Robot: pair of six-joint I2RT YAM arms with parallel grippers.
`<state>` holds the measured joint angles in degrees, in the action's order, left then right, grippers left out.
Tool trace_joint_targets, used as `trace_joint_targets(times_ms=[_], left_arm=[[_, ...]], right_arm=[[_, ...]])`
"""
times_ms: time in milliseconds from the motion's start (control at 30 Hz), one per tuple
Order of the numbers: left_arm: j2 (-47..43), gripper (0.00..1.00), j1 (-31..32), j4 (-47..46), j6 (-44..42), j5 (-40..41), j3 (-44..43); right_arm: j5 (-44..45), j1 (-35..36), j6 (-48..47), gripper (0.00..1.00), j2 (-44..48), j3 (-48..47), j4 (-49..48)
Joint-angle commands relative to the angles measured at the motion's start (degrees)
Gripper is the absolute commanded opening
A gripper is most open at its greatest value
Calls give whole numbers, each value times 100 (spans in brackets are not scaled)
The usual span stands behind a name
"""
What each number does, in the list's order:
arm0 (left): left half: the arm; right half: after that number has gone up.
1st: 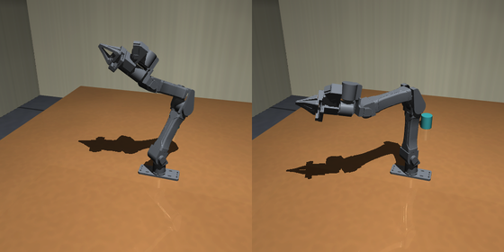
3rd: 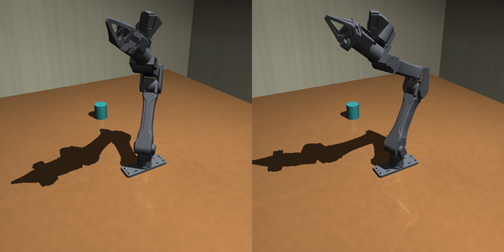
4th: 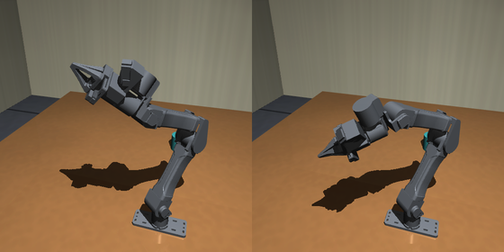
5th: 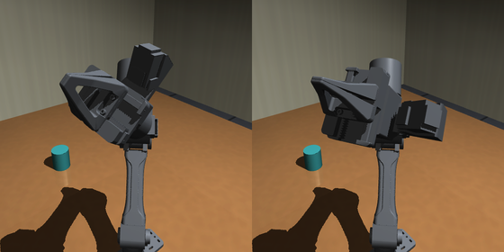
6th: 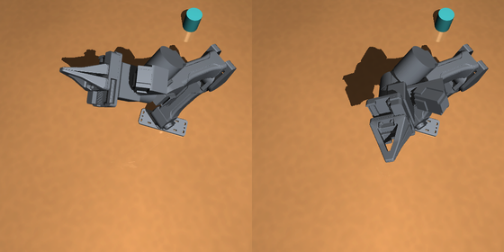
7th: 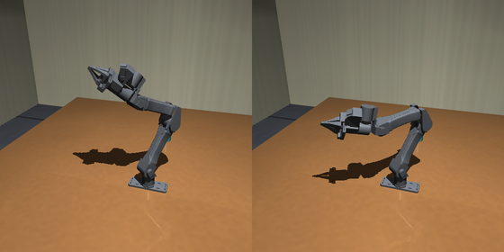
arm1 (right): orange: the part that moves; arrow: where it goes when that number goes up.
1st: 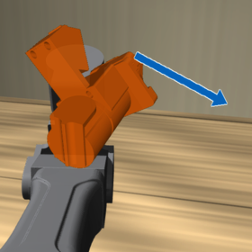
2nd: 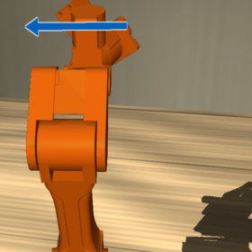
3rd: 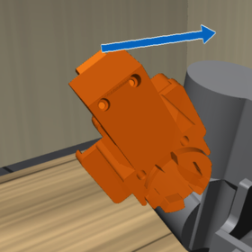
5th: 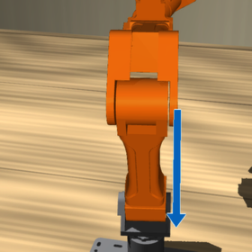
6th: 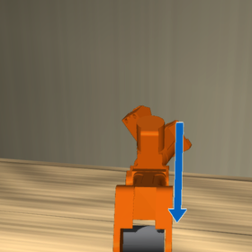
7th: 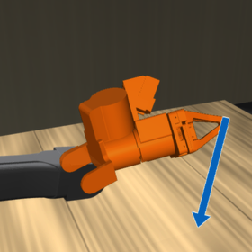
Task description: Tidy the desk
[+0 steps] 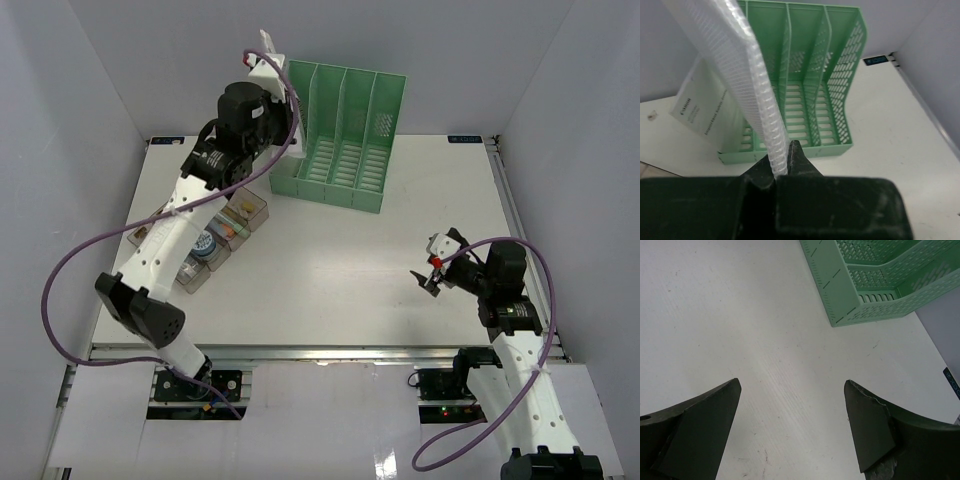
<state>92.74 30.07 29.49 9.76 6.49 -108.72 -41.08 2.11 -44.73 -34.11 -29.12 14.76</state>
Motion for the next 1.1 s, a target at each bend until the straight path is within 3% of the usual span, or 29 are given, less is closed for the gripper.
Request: trace_joint_targets(times_ms=[0, 133, 367, 733, 1067], left_arm=[[814, 0, -184, 280, -790, -362, -973], [952, 0, -194, 290, -947, -681, -1131], [351, 0, -186, -35, -1375, -767, -438], [-362, 0, -190, -198, -1601, -1085, -409], [-176, 0, -185, -206, -1662, -1026, -246]], right_arm=[[-90, -59, 50, 90, 67, 35, -255], [-113, -88, 35, 90, 80, 57, -246], [-179, -96, 21, 90, 80, 65, -246], [-229, -105, 26, 90, 57, 74, -246], [-242, -114, 35, 90, 27, 74, -228]])
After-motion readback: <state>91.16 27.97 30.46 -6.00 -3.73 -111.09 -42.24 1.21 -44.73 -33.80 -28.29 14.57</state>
